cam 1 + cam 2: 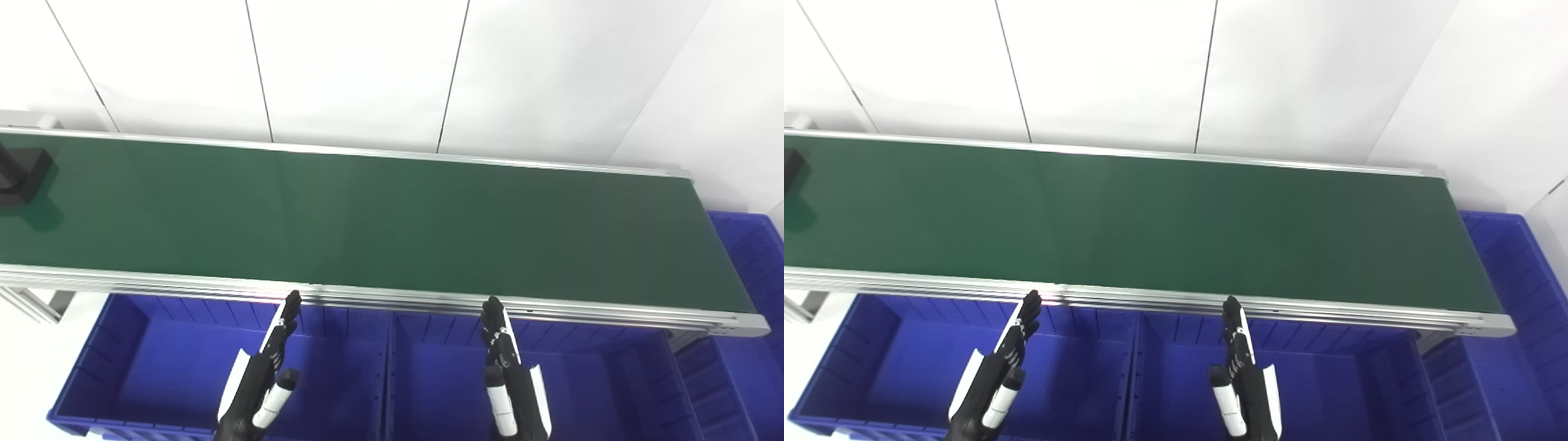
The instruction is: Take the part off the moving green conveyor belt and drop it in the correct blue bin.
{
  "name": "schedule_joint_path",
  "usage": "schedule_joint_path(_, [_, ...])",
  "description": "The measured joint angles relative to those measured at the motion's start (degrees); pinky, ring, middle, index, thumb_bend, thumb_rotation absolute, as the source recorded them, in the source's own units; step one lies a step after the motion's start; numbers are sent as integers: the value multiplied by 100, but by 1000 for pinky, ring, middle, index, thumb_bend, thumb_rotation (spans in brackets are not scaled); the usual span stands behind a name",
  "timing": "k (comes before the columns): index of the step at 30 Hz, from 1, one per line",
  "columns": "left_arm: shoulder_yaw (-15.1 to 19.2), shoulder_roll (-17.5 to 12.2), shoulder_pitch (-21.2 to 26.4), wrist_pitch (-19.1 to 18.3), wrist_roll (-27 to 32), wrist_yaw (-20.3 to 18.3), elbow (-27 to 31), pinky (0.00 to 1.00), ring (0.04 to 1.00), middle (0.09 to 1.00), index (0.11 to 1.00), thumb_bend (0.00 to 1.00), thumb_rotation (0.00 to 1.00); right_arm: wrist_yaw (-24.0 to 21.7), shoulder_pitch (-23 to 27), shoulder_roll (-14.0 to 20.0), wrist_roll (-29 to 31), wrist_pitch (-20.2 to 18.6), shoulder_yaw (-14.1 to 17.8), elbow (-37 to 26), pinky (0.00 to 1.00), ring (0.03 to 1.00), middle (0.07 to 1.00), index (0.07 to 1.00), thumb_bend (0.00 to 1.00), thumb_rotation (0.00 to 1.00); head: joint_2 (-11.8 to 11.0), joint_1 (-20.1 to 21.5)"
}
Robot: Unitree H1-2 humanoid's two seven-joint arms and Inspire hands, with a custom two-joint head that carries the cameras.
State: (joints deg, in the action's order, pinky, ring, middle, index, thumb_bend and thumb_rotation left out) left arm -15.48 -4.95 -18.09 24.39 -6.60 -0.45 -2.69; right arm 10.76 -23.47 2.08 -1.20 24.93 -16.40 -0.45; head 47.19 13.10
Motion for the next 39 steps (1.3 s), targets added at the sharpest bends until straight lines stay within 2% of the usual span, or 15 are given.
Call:
schedule_joint_path(2, [24, 13, 27, -3, -3, -32, 28, 1000, 1000, 1000, 1000, 803, 1000, -76, -9, -4, 13, 0, 37, -60, 1000, 990, 983, 998, 705, 912, 1, 0])
schedule_joint_path(4, [60, 30, 47, -10, -19, -40, 53, 1000, 1000, 1000, 1000, 796, 1000, -131, -19, -35, 23, 0, 85, -139, 1000, 992, 984, 999, 696, 909, 97, -36])
schedule_joint_path(8, [71, 67, 47, -76, -38, -65, 240, 1000, 1000, 1000, 1000, 776, 1000, -267, -50, -94, 87, 0, 177, -292, 1000, 996, 990, 1000, 701, 892, 396, -158])
schedule_joint_path(12, [78, 150, 49, -107, -15, -128, 249, 1000, 1000, 1000, 1000, 769, 1000, -347, -101, -156, 103, 0, 287, -447, 1000, 992, 988, 996, 724, 881, 423, -194])
schedule_joint_path(14, [83, 179, 48, -108, -16, -157, 249, 1000, 1000, 1000, 1000, 776, 1000, -364, -122, -193, 109, 0, 322, -450, 1000, 993, 992, 992, 691, 885, 432, -203])
schedule_joint_path(18, [104, 198, 48, -112, -19, -181, 251, 1000, 1000, 1000, 1000, 780, 1000, -485, -132, -217, 117, 0, 355, -451, 1000, 991, 989, 998, 705, 893, 379, -211])
schedule_joint_path(21, [109, 198, 32, -114, -33, -188, 252, 1000, 1000, 1000, 1000, 754, 1000, -536, -141, -232, 116, 0, 396, -456, 1000, 991, 991, 997, 672, 881, 335, -211])
schedule_joint_path(27, [116, 199, 27, -113, -86, -209, 252, 1000, 1000, 1000, 1000, 775, 1000, -561, -145, -256, 58, 0, 440, -455, 1000, 991, 989, 994, 657, 905, 238, -211])
schedule_joint_path(35, [131, 213, 23, -107, -145, -216, 241, 1000, 1000, 1000, 1000, 758, 1000, -576, -145, -276, 33, 0, 508, -449, 1000, 981, 979, 987, 673, 907, 151, -247])
schedule_joint_path(39, [134, 212, 27, -76, -141, -217, 183, 1000, 1000, 1000, 1000, 738, 1000, -630, -147, -298, 73, 0, 506, -439, 1000, 991, 991, 998, 674, 916, -34, -247])
